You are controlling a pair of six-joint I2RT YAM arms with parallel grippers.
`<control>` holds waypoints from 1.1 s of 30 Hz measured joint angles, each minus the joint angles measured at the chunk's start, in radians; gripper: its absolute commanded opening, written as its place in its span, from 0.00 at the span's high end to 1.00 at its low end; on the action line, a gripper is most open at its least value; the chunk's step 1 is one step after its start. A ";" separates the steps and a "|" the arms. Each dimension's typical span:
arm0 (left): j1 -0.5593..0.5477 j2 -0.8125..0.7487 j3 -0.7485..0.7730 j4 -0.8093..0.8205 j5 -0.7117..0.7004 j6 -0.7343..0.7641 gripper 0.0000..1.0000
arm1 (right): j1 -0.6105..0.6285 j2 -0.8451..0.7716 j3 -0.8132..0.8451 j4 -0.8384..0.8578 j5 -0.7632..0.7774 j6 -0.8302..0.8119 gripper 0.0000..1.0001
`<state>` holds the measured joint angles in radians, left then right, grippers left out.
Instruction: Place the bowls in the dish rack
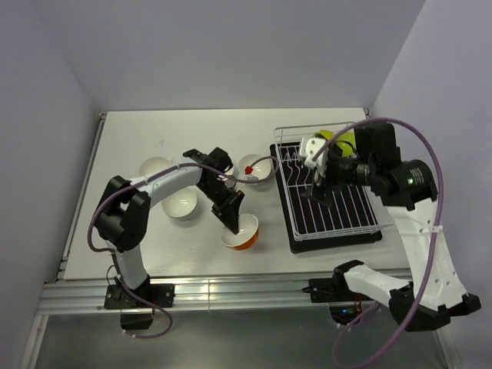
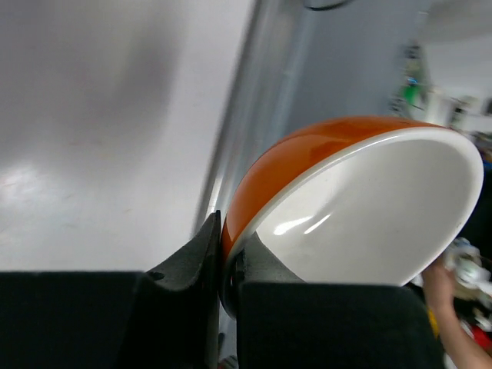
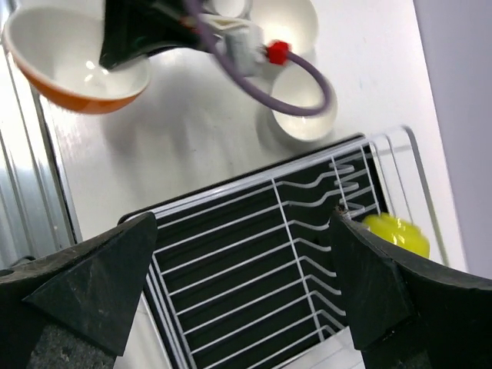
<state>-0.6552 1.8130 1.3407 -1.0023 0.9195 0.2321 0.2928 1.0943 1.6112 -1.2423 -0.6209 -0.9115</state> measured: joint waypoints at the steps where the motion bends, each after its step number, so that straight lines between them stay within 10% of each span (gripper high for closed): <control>1: 0.000 0.011 0.012 -0.031 0.039 0.019 1.00 | 0.034 -0.028 -0.029 0.005 0.000 -0.024 0.00; 21: 0.021 0.089 0.102 -0.324 0.498 0.206 1.00 | 0.771 -0.276 -0.490 0.487 0.216 -0.160 0.00; 33: 0.058 0.076 0.082 -0.328 0.512 0.227 1.00 | 0.921 -0.261 -0.621 0.727 0.415 -0.165 0.00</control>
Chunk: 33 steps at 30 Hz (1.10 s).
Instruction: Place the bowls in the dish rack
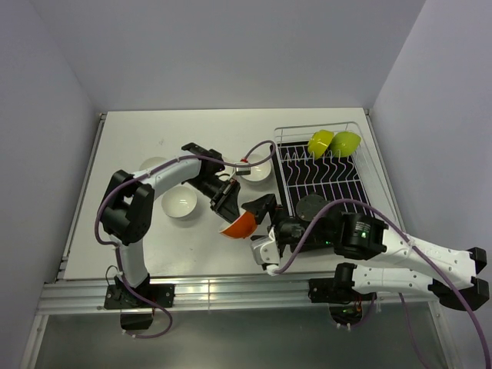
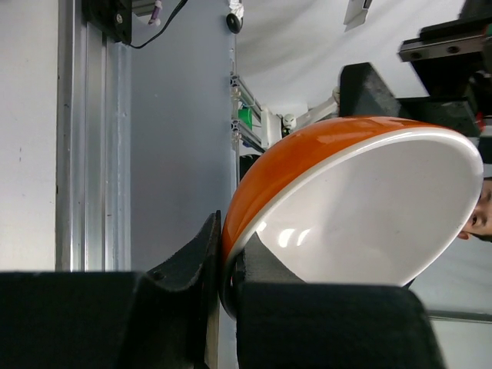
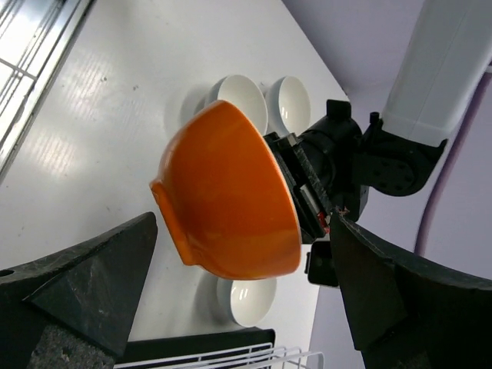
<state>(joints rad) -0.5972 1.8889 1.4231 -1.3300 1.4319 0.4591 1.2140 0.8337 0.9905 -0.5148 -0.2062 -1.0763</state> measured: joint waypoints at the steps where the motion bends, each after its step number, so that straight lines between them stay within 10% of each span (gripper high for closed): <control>1: 0.000 0.000 -0.001 0.000 0.002 0.000 1.00 | 0.000 0.004 -0.014 0.012 0.009 -0.005 0.00; 18: 0.000 -0.005 -0.006 -0.001 0.002 0.005 0.99 | 0.001 0.008 -0.075 0.053 0.064 -0.150 0.32; 25: 0.004 -0.005 -0.013 0.005 -0.008 0.023 0.99 | 0.001 0.006 -0.104 0.074 0.068 -0.208 0.17; 33: 0.001 -0.005 -0.013 0.004 -0.006 0.023 0.99 | 0.001 0.008 -0.114 0.082 0.076 -0.232 0.27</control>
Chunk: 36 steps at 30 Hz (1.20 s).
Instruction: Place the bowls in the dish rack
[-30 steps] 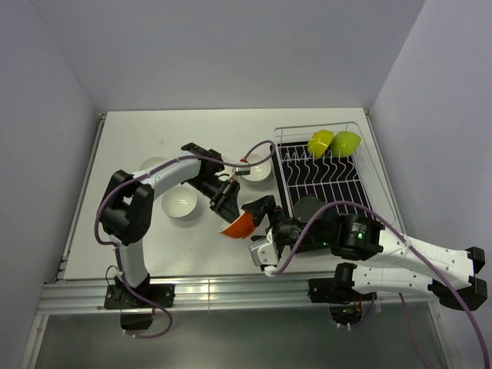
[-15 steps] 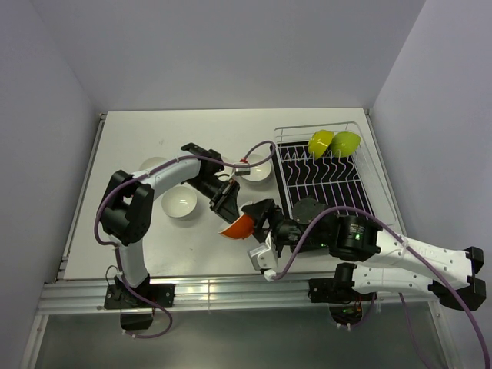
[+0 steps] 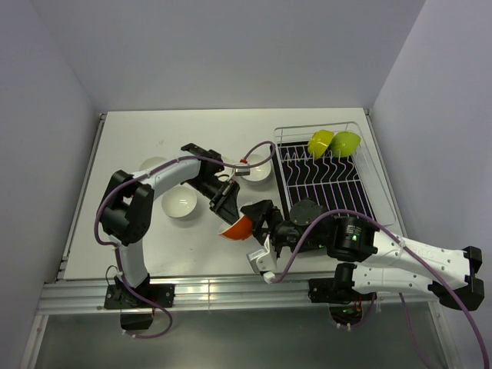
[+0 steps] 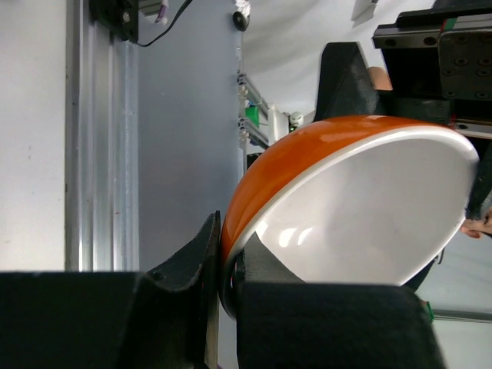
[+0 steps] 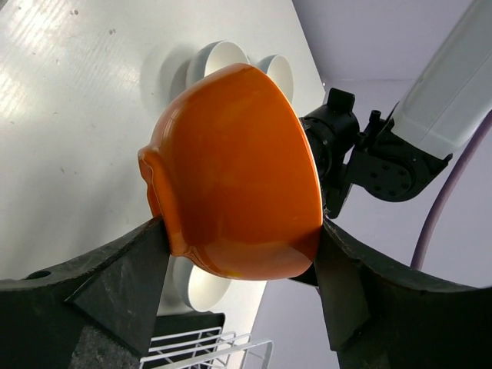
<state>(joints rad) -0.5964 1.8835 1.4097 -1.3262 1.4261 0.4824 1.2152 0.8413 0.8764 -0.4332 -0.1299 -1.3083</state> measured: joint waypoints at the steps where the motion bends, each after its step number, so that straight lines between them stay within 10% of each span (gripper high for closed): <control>1: 0.000 0.000 0.000 0.000 -0.002 0.001 0.99 | 0.000 0.000 0.000 0.000 0.000 -0.002 0.31; 9: 0.001 -0.001 -0.003 -0.001 -0.006 0.004 0.67 | 0.000 0.000 0.000 -0.008 -0.003 0.002 1.00; 19: 0.074 -0.002 0.141 -0.023 -0.013 -0.022 0.31 | 0.000 -0.008 0.005 -0.059 -0.036 0.047 1.00; 22: 0.121 -0.003 0.228 0.009 -0.038 -0.072 0.02 | 0.000 -0.014 0.009 -0.077 -0.051 0.069 1.00; 36: 0.343 -0.265 0.232 0.618 -0.386 -0.568 0.01 | -0.030 -0.042 0.063 -0.127 -0.092 0.300 1.00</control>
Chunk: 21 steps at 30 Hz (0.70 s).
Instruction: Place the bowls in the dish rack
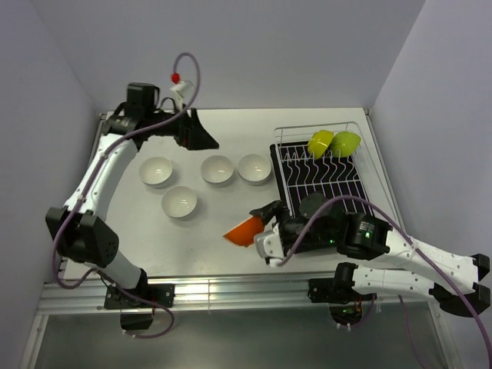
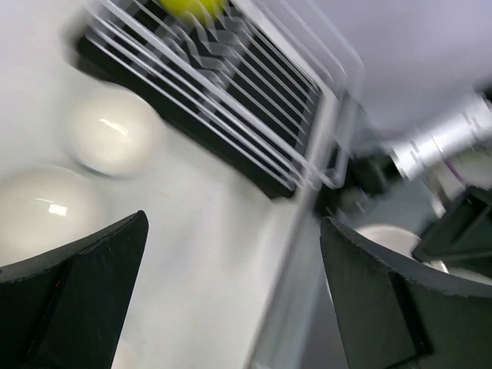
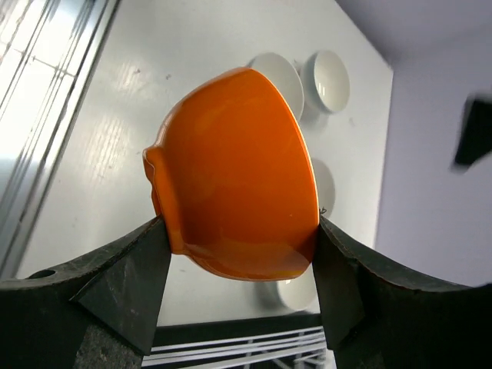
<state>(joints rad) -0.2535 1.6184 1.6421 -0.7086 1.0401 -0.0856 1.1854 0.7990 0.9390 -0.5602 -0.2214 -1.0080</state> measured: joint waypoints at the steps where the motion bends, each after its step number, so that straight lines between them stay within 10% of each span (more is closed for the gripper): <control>1: 0.023 -0.028 -0.013 0.050 -0.025 -0.027 0.00 | -0.030 0.010 0.015 -0.002 -0.018 0.040 1.00; 21: 0.115 -0.267 -0.270 0.385 -0.201 -0.304 0.01 | -1.079 0.446 0.359 -0.007 -0.309 1.021 1.00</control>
<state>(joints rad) -0.1387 1.3510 1.3720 -0.3237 0.8391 -0.3901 0.1062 1.2446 1.2976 -0.5674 -0.5308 0.0132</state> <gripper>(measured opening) 0.995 0.740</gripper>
